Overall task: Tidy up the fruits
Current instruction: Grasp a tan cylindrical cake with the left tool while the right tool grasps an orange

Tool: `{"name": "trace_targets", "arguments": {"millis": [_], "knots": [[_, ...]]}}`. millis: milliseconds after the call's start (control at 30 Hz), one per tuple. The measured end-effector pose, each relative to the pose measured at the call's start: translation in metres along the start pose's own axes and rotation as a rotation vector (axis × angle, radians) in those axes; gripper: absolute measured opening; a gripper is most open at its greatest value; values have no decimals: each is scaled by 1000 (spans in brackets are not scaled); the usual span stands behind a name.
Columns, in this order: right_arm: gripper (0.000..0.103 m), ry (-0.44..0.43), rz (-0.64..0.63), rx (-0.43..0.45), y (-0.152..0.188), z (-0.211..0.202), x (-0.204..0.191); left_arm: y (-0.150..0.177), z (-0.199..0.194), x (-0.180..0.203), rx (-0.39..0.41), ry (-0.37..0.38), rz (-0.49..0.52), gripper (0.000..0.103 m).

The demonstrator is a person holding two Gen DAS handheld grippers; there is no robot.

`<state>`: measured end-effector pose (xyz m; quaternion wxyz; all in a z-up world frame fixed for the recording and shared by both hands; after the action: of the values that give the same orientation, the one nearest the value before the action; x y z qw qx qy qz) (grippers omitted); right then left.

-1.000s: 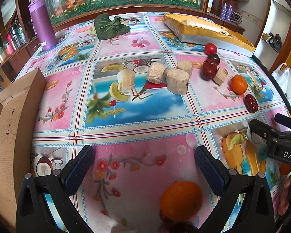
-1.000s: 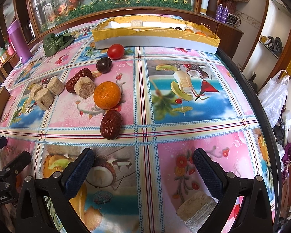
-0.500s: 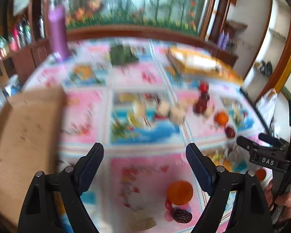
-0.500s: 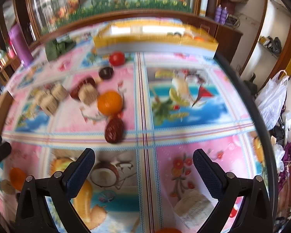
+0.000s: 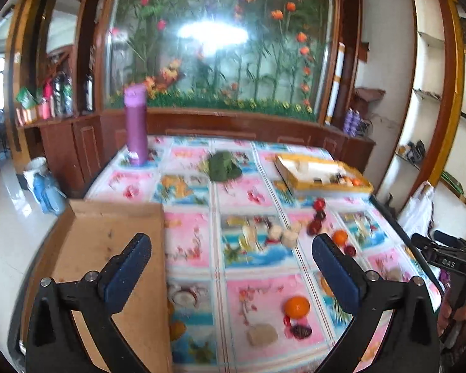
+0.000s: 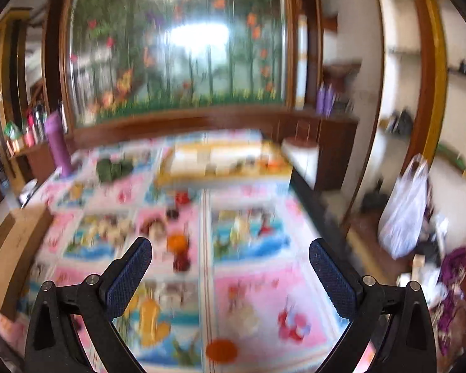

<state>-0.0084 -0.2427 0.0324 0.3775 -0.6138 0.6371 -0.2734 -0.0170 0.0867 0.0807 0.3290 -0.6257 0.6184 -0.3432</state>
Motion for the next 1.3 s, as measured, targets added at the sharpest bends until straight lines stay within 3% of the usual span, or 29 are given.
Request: {"name": "trace_targets", "arguments": {"millis": [100,200,300,433,600,700,767,833,933,1100,1167,1233,1300], "knots": [[102,-39,76,-134,43,20,15,35,13,8,-86,24,25,103],[96,-60,142,-188,71,25,29,66,26,18,-168,62,44,101],[84,-86,182,-217,88,22,36,88,33,30,-225,99,86,89],[83,-123,174,-271,109,19,26,107,42,38,-277,122,130,77],[83,-125,121,-310,121,27,12,125,55,43,-339,140,149,73],[83,-131,103,-329,125,34,3,130,51,52,-349,172,185,63],[83,-126,90,-339,127,38,0,136,52,58,-365,185,212,47],[83,-114,74,-340,128,40,-1,141,55,60,-378,180,224,39],[81,-103,52,-340,128,41,-2,142,57,62,-383,180,237,37],[65,-65,28,-337,129,41,0,143,58,63,-385,171,254,37],[64,-56,24,-332,128,41,0,143,58,64,-379,161,272,38],[53,-55,26,-328,126,42,1,143,58,64,-373,148,276,34],[35,-39,16,-328,124,43,1,143,57,62,-373,149,260,34]]}}
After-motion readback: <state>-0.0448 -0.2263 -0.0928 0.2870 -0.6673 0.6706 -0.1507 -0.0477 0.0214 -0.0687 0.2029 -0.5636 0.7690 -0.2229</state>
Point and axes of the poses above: each gripper's, at about its wrist camera, not at the fingertips, and z roughly the way its jaws point, x to its right, y to its underside, the point moved 10 cm from there along z, roughly the way its jaws point, and after that the axes turned 11 degrees about -y, right-handed, at the moved point
